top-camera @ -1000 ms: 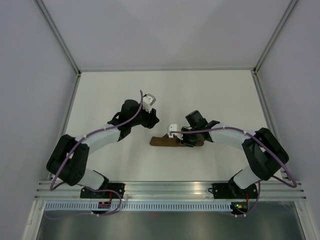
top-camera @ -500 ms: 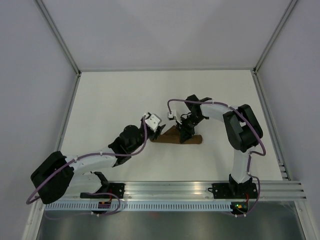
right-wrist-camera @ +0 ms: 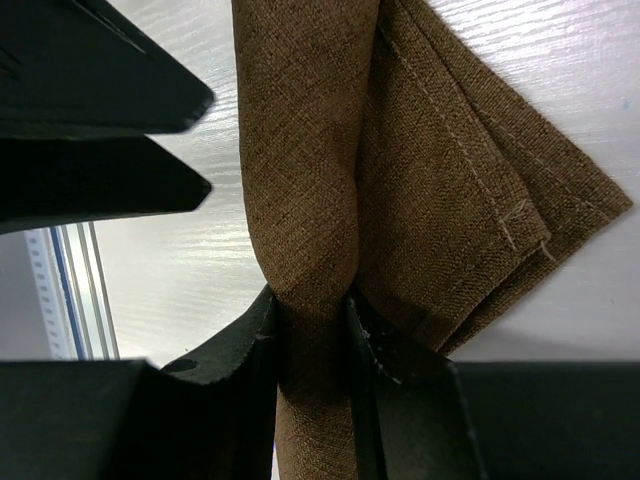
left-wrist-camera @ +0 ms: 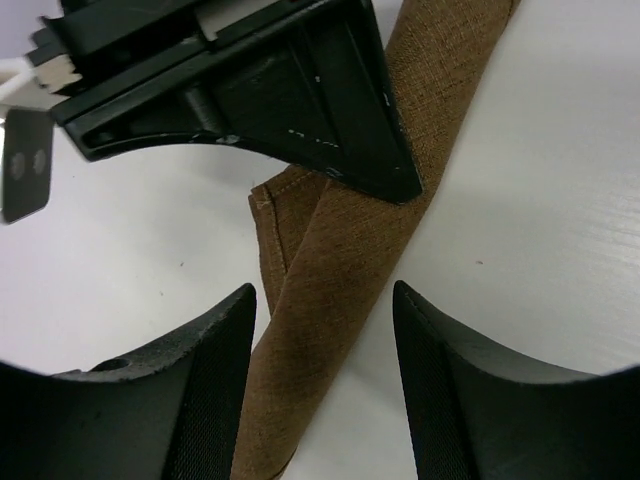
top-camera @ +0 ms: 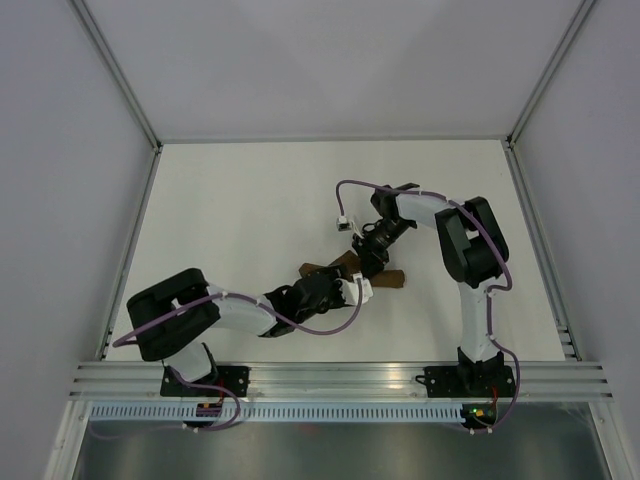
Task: Fold the napkin, place the utensils inside, and roll it up
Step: Roll the napkin at the center of the board.
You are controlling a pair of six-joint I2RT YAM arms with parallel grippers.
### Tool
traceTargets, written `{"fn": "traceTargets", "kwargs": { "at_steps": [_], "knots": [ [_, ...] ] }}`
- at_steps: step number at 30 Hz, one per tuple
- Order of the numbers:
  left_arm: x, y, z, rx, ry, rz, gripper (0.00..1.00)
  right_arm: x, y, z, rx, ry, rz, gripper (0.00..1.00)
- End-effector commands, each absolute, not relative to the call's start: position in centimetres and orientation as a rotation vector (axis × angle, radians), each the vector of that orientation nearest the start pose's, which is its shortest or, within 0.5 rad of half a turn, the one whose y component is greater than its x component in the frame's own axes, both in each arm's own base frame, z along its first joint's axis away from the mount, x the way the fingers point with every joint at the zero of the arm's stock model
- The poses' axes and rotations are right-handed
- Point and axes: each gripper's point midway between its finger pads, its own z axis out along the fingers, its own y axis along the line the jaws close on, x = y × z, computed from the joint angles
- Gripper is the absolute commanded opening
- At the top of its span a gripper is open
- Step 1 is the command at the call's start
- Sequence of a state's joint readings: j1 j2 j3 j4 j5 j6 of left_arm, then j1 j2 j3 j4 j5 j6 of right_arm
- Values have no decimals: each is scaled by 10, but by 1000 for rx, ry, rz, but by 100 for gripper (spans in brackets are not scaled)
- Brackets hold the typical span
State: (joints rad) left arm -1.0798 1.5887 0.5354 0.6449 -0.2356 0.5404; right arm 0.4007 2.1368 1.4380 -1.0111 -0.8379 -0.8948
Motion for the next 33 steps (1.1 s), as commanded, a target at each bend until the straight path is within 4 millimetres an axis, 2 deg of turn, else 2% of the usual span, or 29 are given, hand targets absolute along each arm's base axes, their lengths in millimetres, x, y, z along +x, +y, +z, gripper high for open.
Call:
{"fn": "traceTargets", "kwargs": {
  "at_steps": [1,7,16,19,21,22,23,24,25,26,27,29,30,31,33],
  "knots": [
    [256,-344,74,1367,1360,-50,63,258,193,-36,-1776,2425,1085,12],
    [261,-354,60,1424,1333,-19,66,260,191,-39,-1770,2436,1098,11],
    [262,-360,36,1479,1364,-38,63,258,189,-40,-1779,2445,1122,12],
    [256,-364,27,1526,1396,-85,56,258,189,-39,-1776,2450,1127,13],
    [250,-362,19,1575,1424,-114,47,259,190,-38,-1775,2449,1129,14],
    [250,-366,21,1577,1435,-134,42,260,190,-38,-1773,2448,1127,14],
    [247,-367,17,1601,1446,-160,29,260,190,-37,-1770,2451,1127,15],
    [246,-367,16,1609,1455,-170,24,261,190,-36,-1767,2449,1127,16],
    [243,-366,13,1624,1479,-184,20,262,191,-33,-1766,2442,1124,20],
    [241,-367,12,1637,1487,-209,12,264,192,-31,-1757,2439,1117,23],
    [240,-367,11,1640,1499,-224,9,266,193,-29,-1754,2432,1110,27],
    [231,-368,9,1665,1533,-294,2,270,195,-20,-1737,2412,1106,41],
    [231,-366,8,1668,1553,-314,2,272,196,-15,-1721,2406,1104,46],
    [226,-367,7,1673,1576,-363,2,277,198,-7,-1709,2381,1090,56],
    [226,-363,6,1669,1618,-404,2,282,201,6,-1659,2359,1100,65]
  ]
}}
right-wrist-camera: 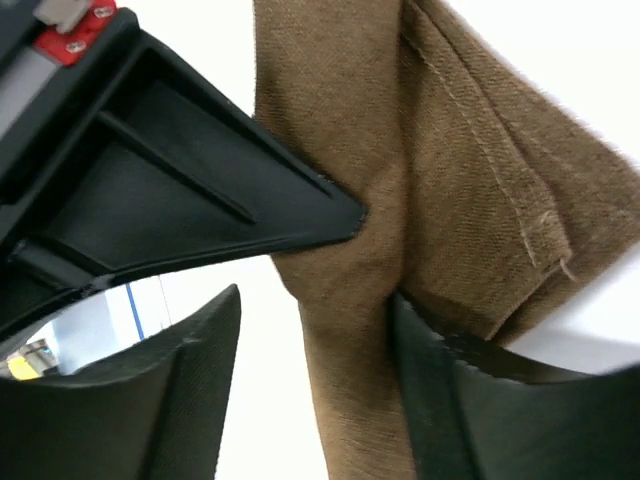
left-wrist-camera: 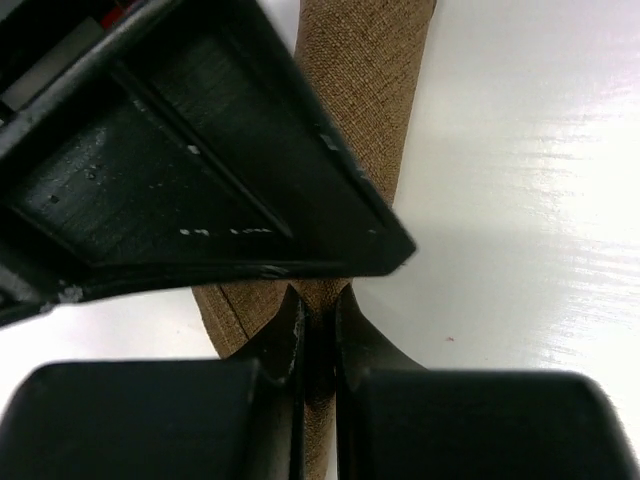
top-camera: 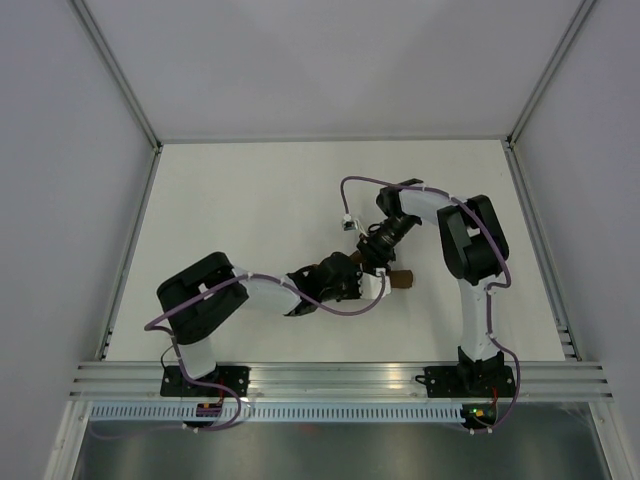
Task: Fold the napkin, place the utensils inside, and roll it up
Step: Roll the napkin at the center of the board.
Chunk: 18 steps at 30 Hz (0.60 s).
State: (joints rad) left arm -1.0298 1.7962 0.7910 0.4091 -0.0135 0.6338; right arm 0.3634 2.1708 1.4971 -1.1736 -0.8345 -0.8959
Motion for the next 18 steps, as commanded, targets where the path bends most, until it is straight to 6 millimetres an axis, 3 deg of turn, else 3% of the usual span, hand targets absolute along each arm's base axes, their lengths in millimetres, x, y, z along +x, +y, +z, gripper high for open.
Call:
{"fn": "traceTargets", "kwargs": {
  "at_steps": [1,6,11,14,15,18],
  "knots": [
    [222,-367,8,1668,1628,-455,2,287,203,19,-1641,2326,1086,68],
    [216,-358,2,1691,1735,-549,2,320,201,63,-1441,2241,1027,74],
    [216,-358,11,1646,1816,-682,2,371,168,106,-1072,2199,879,75],
    [216,-355,14,1637,1906,-759,2,378,139,116,-939,2158,822,75],
    [216,-353,16,1637,1954,-781,2,377,133,131,-930,2112,790,75],
    [217,-348,9,1622,2046,-840,2,366,117,131,-932,2068,724,75]
  ]
}}
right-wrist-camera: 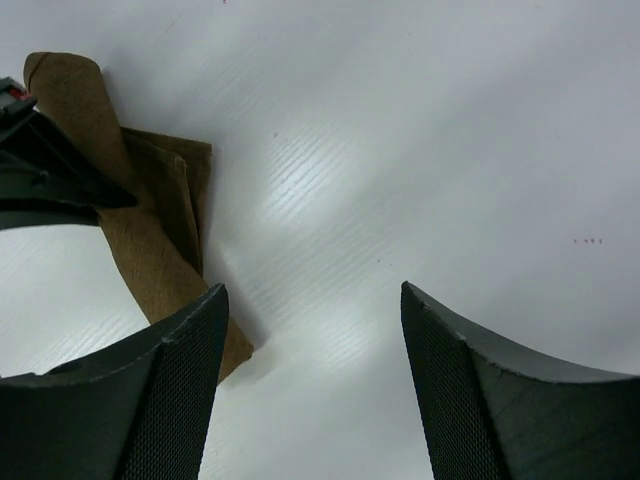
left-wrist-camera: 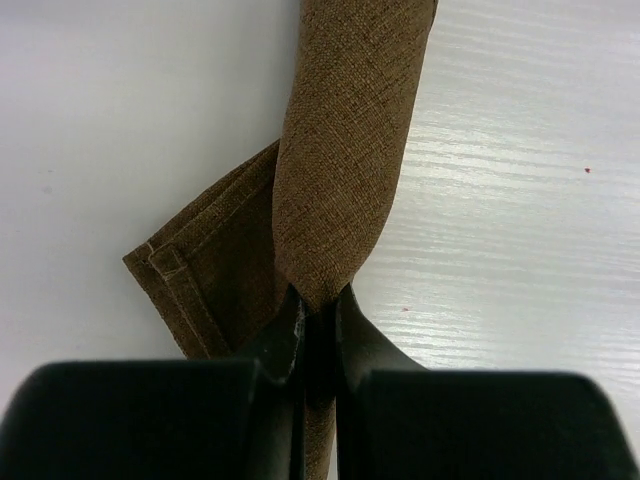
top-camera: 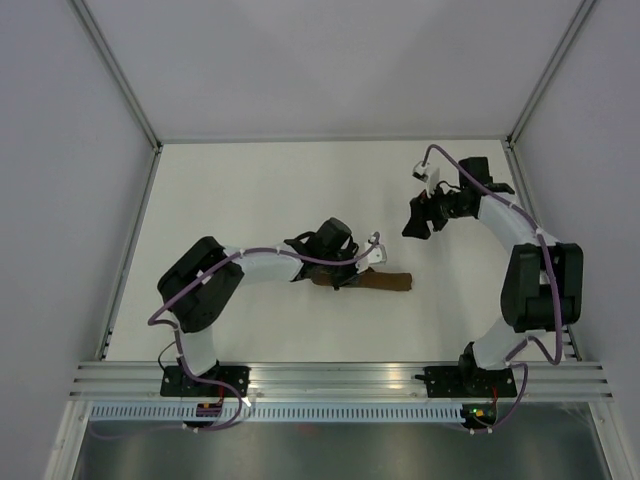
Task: Fold the napkin, place the utensils inside, and roll it up
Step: Roll the napkin at the center of the board.
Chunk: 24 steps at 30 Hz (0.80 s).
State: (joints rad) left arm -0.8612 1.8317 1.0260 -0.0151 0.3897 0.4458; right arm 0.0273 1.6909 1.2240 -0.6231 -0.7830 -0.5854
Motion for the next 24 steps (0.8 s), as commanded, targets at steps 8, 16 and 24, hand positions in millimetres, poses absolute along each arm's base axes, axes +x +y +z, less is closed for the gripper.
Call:
{"fn": "traceTargets", "kwargs": {
  "at_steps": [8,16,24],
  "knots": [
    [212,-341,-5,1606,2253,-957,2,302,117,149,-1135,1816,546,75],
    [212,-340,-10,1558,2387,-1099,2,261,156,117,-1389,1670,382,78],
    [210,-336,-12,1527,2473,-1212,2,252,186,73,-1525,1645,289,77]
  ]
}}
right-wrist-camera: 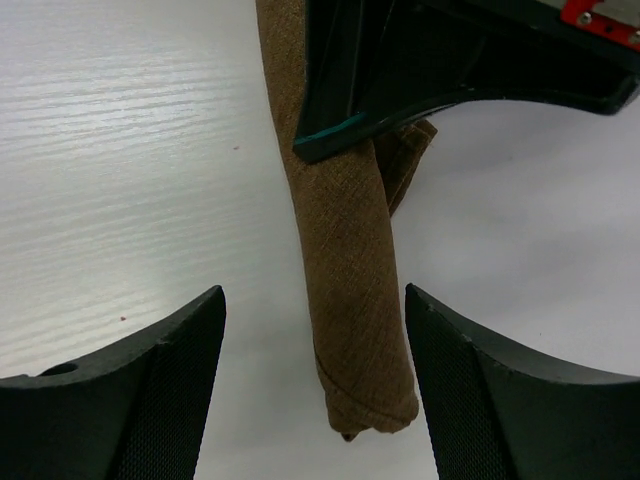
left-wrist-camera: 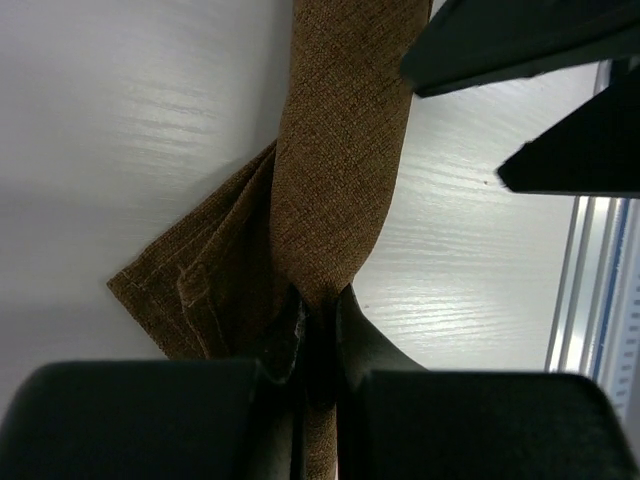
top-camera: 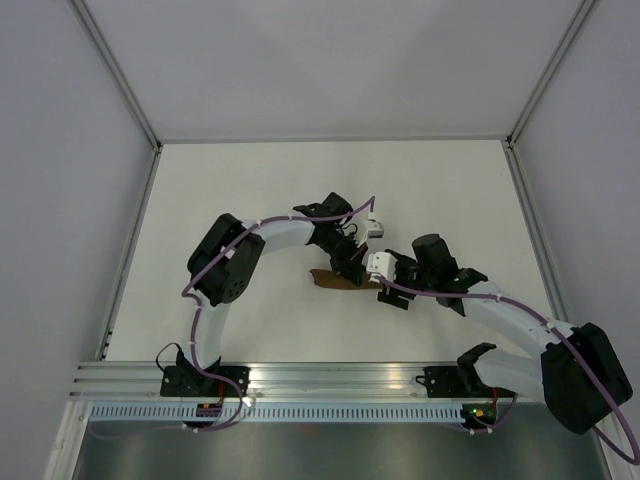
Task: Fold the napkin, place the utensils inside, and roll it up
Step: Roll the napkin at the center of the board.
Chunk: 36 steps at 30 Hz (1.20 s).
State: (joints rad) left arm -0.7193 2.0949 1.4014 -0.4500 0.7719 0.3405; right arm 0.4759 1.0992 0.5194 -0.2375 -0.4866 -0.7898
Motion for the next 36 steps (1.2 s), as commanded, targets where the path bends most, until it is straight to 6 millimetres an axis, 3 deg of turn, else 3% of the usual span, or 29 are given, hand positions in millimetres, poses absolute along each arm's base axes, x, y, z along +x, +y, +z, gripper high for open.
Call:
{"fn": "traceTargets", "kwargs": {
  "at_steps": [1,10,15,19,21,28,35,36],
  "knots": [
    [210,-336,-14,1525,2486,-1213,3,253,191,73,-1533,1632,281,77],
    [213,-336,-12,1525,2493,-1204,7,254,207,49,-1605,1630,249,73],
    [218,-338,-11,1495,2518,-1168,18,251,207,35,-1639,1663,244,52],
    [228,-341,-3,1471,2492,-1115,39,247,204,26,-1658,1692,252,35],
    [235,-344,1,1440,2463,-1091,43,246,204,24,-1667,1692,257,30],
    [264,-348,34,1307,2327,-1059,48,235,202,19,-1720,1736,310,25],
    [292,-331,52,1149,2251,-923,50,229,207,22,-1760,1774,411,23],
    [302,-326,62,1110,2221,-866,50,226,206,21,-1767,1790,436,23]
  ]
}}
